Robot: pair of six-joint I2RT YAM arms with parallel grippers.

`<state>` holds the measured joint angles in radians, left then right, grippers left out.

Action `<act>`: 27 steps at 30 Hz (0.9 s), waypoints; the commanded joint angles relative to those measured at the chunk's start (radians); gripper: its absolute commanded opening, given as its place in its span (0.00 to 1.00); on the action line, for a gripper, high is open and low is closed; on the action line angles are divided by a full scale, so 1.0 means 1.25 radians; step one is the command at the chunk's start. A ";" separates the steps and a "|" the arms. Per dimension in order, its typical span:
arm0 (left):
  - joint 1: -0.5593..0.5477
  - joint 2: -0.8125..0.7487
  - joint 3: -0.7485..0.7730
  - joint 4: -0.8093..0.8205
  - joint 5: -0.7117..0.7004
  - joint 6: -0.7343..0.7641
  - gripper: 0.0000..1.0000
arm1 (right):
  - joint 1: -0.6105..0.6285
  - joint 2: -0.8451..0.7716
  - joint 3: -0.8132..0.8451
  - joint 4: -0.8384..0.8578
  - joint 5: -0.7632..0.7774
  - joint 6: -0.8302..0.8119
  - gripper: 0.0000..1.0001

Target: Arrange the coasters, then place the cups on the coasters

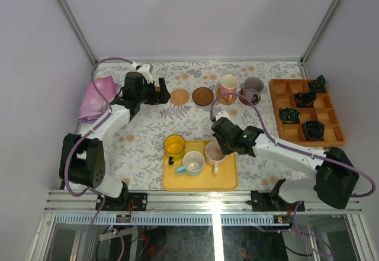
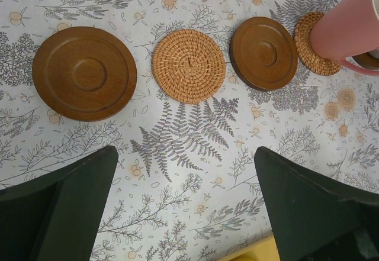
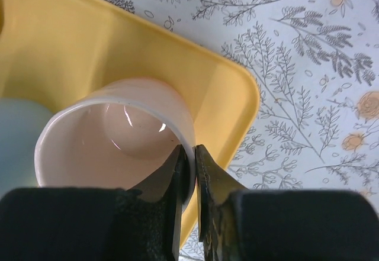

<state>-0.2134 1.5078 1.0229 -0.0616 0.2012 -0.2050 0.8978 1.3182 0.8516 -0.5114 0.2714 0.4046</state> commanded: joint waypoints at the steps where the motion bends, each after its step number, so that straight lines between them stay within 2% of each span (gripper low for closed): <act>1: -0.002 0.007 0.019 0.019 -0.012 0.014 1.00 | 0.003 0.002 0.031 0.054 0.059 -0.091 0.21; 6: -0.002 0.015 0.018 0.025 -0.008 0.007 1.00 | 0.002 0.013 0.031 0.102 0.060 -0.170 0.33; 7: -0.002 0.017 0.017 0.027 -0.007 0.006 1.00 | 0.002 0.017 0.033 0.109 0.063 -0.176 0.38; 11: -0.002 0.019 0.017 0.029 0.000 0.001 1.00 | 0.001 0.018 0.051 0.101 0.094 -0.165 0.69; 15: -0.002 0.019 0.021 0.028 0.004 0.003 1.00 | 0.001 -0.041 0.049 0.102 0.124 -0.111 0.78; 19: -0.003 0.023 0.025 0.028 0.007 0.006 1.00 | 0.002 -0.105 0.044 0.090 0.102 -0.058 1.00; 27: -0.002 0.021 0.021 0.029 0.006 0.008 1.00 | 0.006 -0.191 -0.002 0.024 -0.098 -0.028 0.99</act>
<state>-0.2134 1.5272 1.0256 -0.0612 0.2020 -0.2058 0.8978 1.1191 0.8654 -0.4252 0.2821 0.3267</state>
